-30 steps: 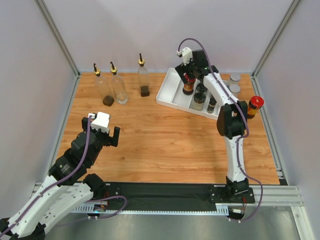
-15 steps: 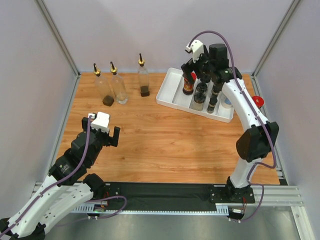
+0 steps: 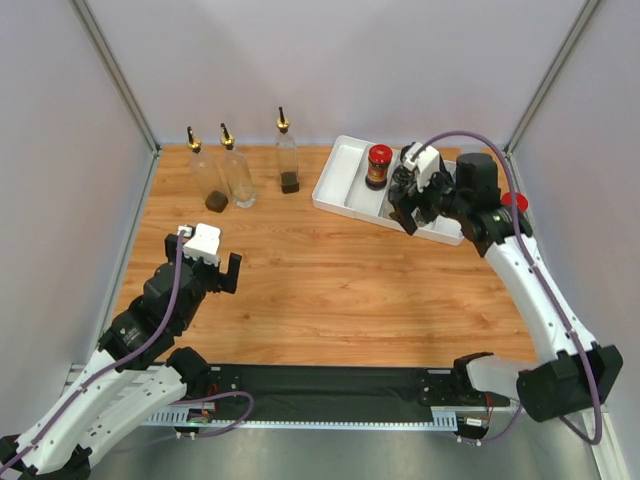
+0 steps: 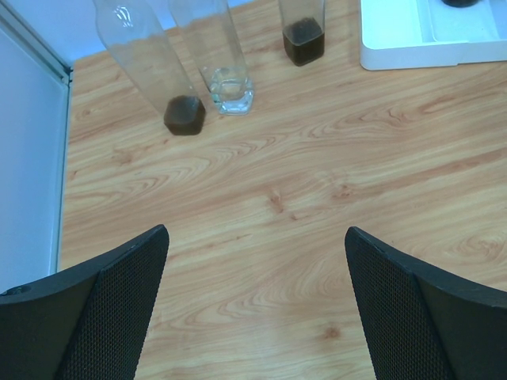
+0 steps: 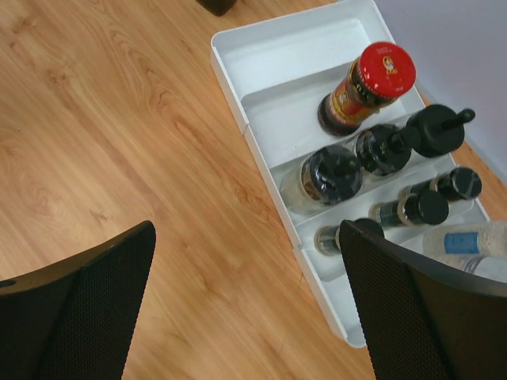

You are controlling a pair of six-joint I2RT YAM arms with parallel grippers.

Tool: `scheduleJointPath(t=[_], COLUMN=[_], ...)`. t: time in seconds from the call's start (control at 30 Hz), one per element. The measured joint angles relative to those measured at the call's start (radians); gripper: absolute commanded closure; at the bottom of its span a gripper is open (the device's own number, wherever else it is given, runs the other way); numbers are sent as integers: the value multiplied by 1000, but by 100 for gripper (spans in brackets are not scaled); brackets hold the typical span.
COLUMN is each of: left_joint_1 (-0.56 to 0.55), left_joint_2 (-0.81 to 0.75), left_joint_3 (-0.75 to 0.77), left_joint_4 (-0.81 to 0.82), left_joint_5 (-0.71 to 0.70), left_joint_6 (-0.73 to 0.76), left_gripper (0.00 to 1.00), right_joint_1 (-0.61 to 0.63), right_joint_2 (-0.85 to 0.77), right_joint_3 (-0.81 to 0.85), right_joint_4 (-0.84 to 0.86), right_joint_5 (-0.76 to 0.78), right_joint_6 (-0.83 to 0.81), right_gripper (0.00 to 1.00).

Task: Organize the condiment bottles
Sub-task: Place the bottle in the storage box.

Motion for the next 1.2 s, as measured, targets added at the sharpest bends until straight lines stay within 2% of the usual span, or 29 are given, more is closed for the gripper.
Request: scheduleJointPath(t=[0.23,0.47,0.8,1.03,1.2], left_joint_1=[0,0,0,10,56], left_joint_2=[21,71,201,335,400], left_joint_3=[0,23,108,177,204], left_joint_4=[0,4,72,106,128], left_joint_5=[22,53,82,101,137], left_joint_6=[0,0,21,42,39], left_gripper=[0,0,0,0,0], right_joint_1=[-120,-352,-584,-664,-721], right_joint_2=[-221,-336,-377,-386,-384], right_joint_3=[-185,-329,-420,-443,-444], right_joint_4=[-16,-29,-59,-63,-63], right_joint_5=[-2,-34,-67,-80,-91], right_joint_6=[-3,-2,6,6,6], right_gripper=[0,0,0,0,0])
